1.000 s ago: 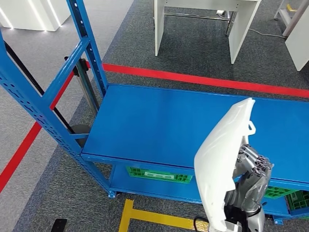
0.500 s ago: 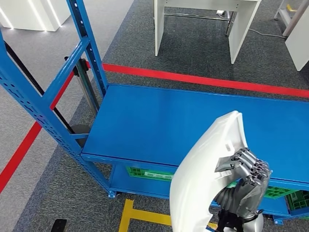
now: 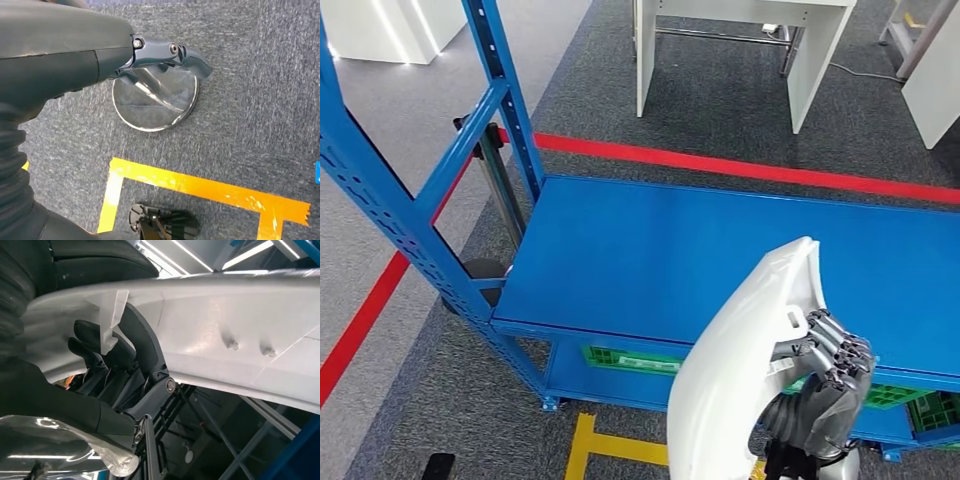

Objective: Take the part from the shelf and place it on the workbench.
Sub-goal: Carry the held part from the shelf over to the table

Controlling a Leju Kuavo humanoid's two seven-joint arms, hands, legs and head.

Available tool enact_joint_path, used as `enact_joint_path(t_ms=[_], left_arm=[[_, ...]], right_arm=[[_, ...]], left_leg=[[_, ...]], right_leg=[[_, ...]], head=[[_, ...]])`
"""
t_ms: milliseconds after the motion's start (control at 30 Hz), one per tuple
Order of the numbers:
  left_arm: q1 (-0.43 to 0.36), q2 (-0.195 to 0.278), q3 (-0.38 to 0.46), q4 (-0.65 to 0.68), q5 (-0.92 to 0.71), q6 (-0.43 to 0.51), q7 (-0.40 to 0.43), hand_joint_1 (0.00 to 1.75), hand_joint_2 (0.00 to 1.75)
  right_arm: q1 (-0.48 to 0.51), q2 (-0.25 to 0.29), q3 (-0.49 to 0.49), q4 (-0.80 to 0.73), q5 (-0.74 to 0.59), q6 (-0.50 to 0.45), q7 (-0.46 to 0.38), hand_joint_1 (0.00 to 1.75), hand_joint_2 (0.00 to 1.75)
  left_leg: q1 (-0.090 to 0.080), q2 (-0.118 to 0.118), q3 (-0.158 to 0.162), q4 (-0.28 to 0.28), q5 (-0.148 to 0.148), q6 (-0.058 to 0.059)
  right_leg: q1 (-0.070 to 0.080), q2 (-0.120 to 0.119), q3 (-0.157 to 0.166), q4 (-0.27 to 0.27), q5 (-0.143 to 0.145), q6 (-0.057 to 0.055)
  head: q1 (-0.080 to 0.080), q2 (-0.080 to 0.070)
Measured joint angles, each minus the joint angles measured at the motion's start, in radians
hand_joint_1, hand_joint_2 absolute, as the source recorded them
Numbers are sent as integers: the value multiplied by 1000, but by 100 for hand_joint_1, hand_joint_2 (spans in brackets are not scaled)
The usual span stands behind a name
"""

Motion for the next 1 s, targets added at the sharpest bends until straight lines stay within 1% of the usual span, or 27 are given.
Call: enact_joint_path(t_ms=[33,67,100,133,167,200,233,300,367,400,467,500,533,567,600,633,667,700,733,767,800,833,867,900,933,967,1000], left_arm=[[0,0,0,0,0,0,0,0,175],[0,-1,0,0,0,0,0,0,175],[0,-3,0,0,0,0,0,0,175],[0,-3,1,0,0,0,0,0,175],[0,-3,1,0,0,0,0,0,175],[0,-2,1,0,0,0,0,0,175],[0,0,1,0,0,0,0,0,175],[-1,0,1,0,1,0,0,0,175],[-2,0,1,0,1,0,0,0,175],[-3,0,1,0,1,0,0,0,175],[-2,0,1,0,1,0,0,0,175],[-1,0,1,0,1,0,0,0,175],[0,0,2,0,1,0,0,0,175],[1,0,2,0,1,0,-1,0,175],[1,0,2,0,1,0,-2,0,175],[1,0,2,0,1,0,-2,0,175],[1,1,2,0,1,0,-3,0,175],[1,1,2,0,1,0,-3,0,175],[1,2,2,0,1,0,-3,0,175],[0,2,2,1,1,0,-3,0,175],[-1,2,2,1,1,1,-3,0,175],[-2,1,2,1,1,2,-2,0,175],[-3,0,2,1,1,2,-1,0,175],[-2,0,2,1,1,3,0,0,175],[-1,-1,2,1,1,4,0,0,175],[0,0,2,1,1,5,1,0,175],[2,0,2,1,1,5,2,0,175]], right_arm=[[1,-1,1,0,-2,0,-1,175,175],[2,-1,2,0,-2,-1,-1,175,175],[2,-2,4,0,-2,-2,-2,175,175],[2,-2,6,0,-2,-4,-3,175,175],[2,-2,9,0,-1,-5,-4,175,175],[1,-2,12,0,0,-7,-6,175,175],[1,-2,15,-1,2,-9,-7,175,175],[2,-3,21,-1,6,-12,-8,175,175],[2,-3,30,-2,10,-13,-10,175,175],[1,-3,36,-2,12,-13,-10,175,175],[-1,-4,47,-3,16,-13,-10,175,175],[-1,-4,52,-3,19,-13,-11,175,175],[-1,-5,58,-3,23,-12,-11,175,175],[-1,-5,62,-3,26,-11,-10,175,175],[-2,-6,66,-3,30,-11,-10,175,175],[-3,-6,70,-2,32,-10,-9,175,175],[-6,-6,73,-2,34,-10,-7,175,175],[-8,-7,76,-1,35,-9,-5,175,175],[-10,-7,79,-1,37,-9,-2,175,175],[-12,-8,82,0,39,-9,1,175,175],[-12,-8,84,0,41,-9,5,175,175],[-12,-10,87,0,43,-10,10,175,175],[-14,-11,89,0,45,-12,15,175,175],[-17,-14,92,0,47,-14,20,175,175],[-20,-16,95,0,49,-15,24,175,175],[-23,-18,98,0,49,-16,28,175,175],[-25,-21,100,1,50,-17,30,175,175]], left_leg=[[1,5,1,0,-2,-2],[2,11,4,1,-5,-6],[4,16,8,3,-10,-10],[5,22,12,7,-16,-17],[4,27,14,13,-23,-24],[1,31,15,18,-28,-30],[-2,36,15,23,-32,-35],[-3,47,17,26,-38,-42],[2,39,13,48,-62,-50],[4,26,-3,89,-89,-54],[5,1,-63,222,-154,-57],[5,-4,-96,287,-176,-56],[4,-6,-116,321,-178,-54],[4,-9,-119,316,-157,-51],[4,-14,-104,271,-118,-45],[3,-28,-79,201,-72,-39],[3,-51,-53,136,-38,-32],[3,-71,-34,85,-19,-27],[2,-86,-24,57,-14,-23],[1,-91,-21,49,-18,-22],[0,-84,-19,41,-18,-21],[2,-74,-17,35,-16,-20],[3,-63,-14,28,-13,-17],[5,-51,-11,21,-9,-15],[6,-37,-9,18,-8,-12],[5,-25,-9,17,-8,-10],[4,-11,-10,18,-8,-10]], right_leg=[[-1,-1,-15,25,1,3],[-3,-3,-8,6,24,4],[-5,-9,19,-51,60,6],[-5,-26,55,-122,90,8],[-4,-43,88,-185,111,7],[-3,-54,109,-223,119,0],[0,-60,117,-236,115,-8],[1,-42,115,-234,112,-27],[1,-26,115,-233,111,-40],[0,-18,116,-234,111,-46],[1,0,117,-234,110,-52],[2,11,117,-234,110,-54],[3,23,118,-234,110,-54],[4,36,120,-234,109,-54],[5,49,123,-234,109,-54],[5,61,126,-234,109,-54],[6,72,126,-234,109,-52],[5,83,125,-233,110,-50],[3,93,120,-233,112,-45],[1,103,116,-234,115,-39],[-1,113,112,-236,118,-32],[-2,110,108,-235,117,-26],[0,92,99,-225,108,-20],[2,67,83,-195,89,-16],[3,38,56,-141,60,-13],[4,17,23,-74,28,-9],[3,9,-9,-9,3,-6]], head=[[0,0],[0,0],[0,0],[0,0],[3,0],[3,0],[2,0],[-2,0],[-3,0],[-4,0],[-4,0],[-4,0],[-4,0],[-4,0],[-4,0],[-4,0],[-2,0],[-3,0],[-4,0],[-4,0],[-6,0],[-7,0],[-5,0],[-3,0],[0,0],[2,0],[3,0]])
